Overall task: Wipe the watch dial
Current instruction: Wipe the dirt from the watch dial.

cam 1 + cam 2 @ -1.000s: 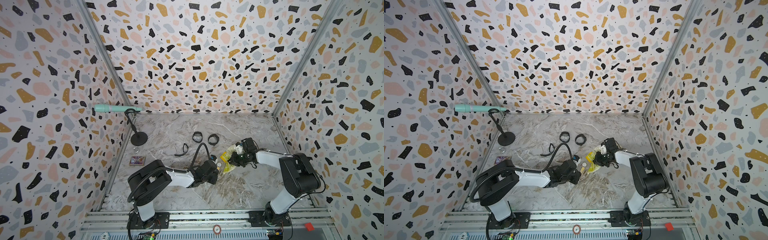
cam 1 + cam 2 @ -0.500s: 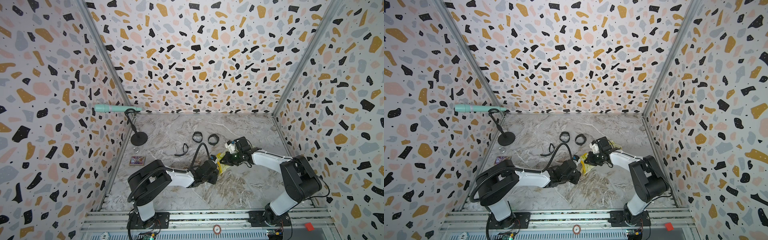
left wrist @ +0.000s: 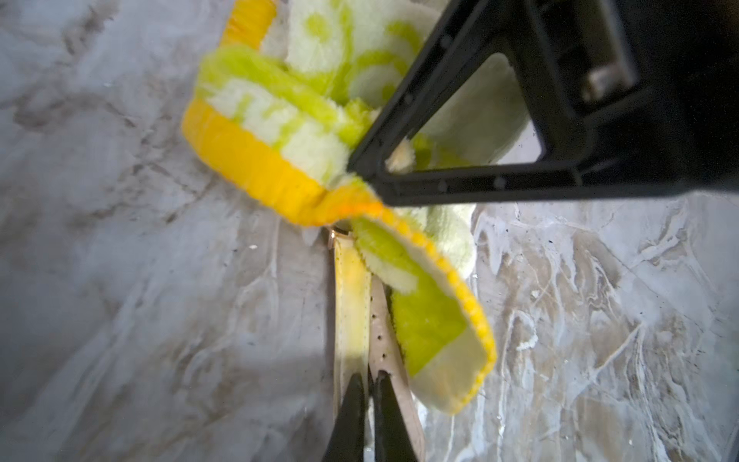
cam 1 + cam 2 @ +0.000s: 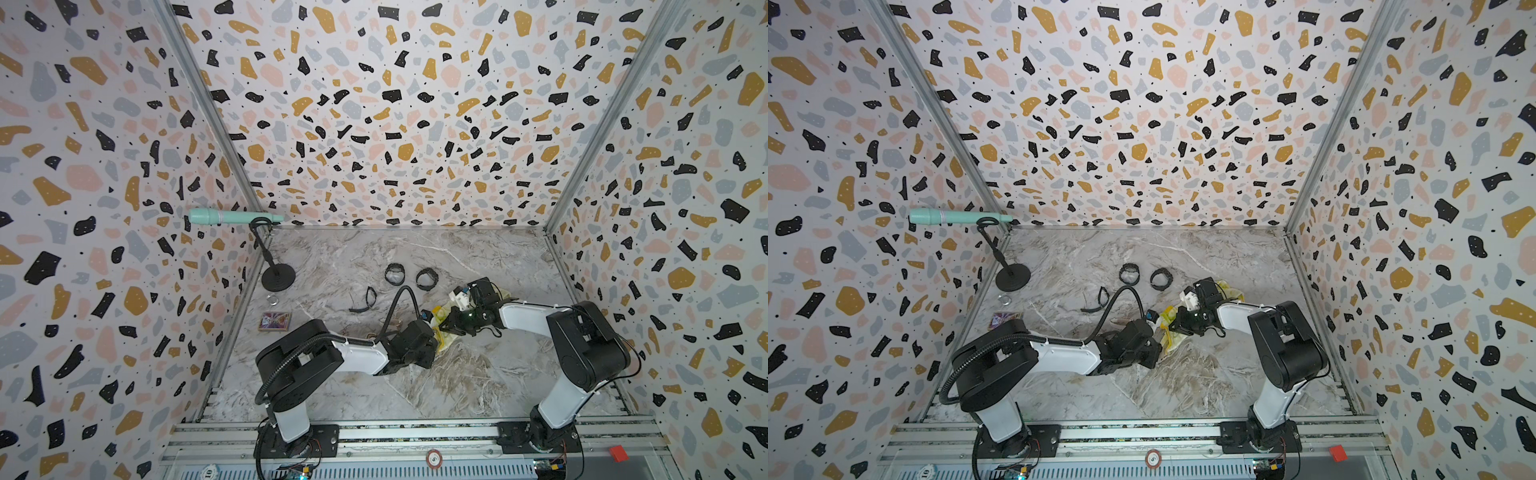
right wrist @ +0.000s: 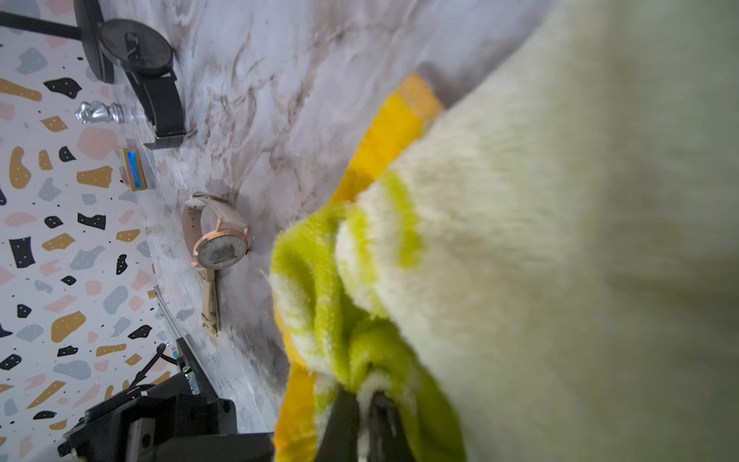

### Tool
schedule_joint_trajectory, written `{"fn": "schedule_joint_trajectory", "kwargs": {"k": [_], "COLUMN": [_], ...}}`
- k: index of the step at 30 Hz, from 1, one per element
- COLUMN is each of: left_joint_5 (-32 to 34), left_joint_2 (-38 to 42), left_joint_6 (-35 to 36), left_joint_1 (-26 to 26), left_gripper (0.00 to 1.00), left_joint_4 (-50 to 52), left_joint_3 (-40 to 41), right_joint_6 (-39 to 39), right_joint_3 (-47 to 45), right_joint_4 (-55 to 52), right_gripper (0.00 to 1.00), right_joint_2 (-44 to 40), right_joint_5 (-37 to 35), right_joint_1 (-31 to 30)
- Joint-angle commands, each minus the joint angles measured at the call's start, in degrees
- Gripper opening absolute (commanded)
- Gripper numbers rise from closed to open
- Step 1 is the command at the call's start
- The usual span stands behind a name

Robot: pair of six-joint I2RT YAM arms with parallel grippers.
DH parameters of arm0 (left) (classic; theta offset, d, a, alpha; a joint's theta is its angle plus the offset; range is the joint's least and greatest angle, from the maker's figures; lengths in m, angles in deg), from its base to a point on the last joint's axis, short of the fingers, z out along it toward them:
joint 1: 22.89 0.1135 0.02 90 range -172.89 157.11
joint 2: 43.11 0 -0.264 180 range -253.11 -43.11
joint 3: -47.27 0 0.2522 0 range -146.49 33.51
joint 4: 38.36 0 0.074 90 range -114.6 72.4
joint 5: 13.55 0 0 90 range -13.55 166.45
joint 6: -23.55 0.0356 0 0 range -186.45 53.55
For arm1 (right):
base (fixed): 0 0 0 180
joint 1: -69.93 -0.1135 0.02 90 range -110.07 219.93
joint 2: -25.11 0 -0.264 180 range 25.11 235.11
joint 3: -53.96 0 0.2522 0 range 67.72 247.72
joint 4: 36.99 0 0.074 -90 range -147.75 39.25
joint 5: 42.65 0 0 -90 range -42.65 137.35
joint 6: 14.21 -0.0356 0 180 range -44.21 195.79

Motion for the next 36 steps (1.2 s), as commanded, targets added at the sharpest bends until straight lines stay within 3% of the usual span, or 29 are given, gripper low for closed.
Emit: {"fn": "schedule_joint_trajectory", "kwargs": {"k": [1,6,13,27,36], "left_joint_5": [-3.61,-3.81,-4.24,-5.04,-5.34], "left_joint_2": [-3.20,-3.64,-3.91,-4.13,-4.00], "left_joint_6": [1.13,1.85,2.85,3.51,3.52], "left_joint_1": [-0.56,-0.56,-0.56,-0.56,-0.56], "left_gripper": [0.07,0.07,0.07,0.06,0.06], "left_joint_4": [10.81,11.63,11.64,11.34,11.38], "left_joint_3": [2.68,1.82,1.09,1.27,1.18], "right_joint_6": [2.78,4.59,3.29,-0.08,-0.13], "right_joint_3": [-1.37,-0.67,1.62,4.16,3.27], "right_joint_4": [-4.33,-6.11,-6.15,-1.51,-2.15], "right_gripper": [0.00,0.00,0.00,0.00,0.00], "right_joint_2": [-1.57,-3.92,-6.76,-1.96,0.44], "right_joint_5": [-4.02,-2.84,-1.11,0.29,-2.17], "right_joint_1": [2.75,4.70,1.28,-4.87,-4.67]}}
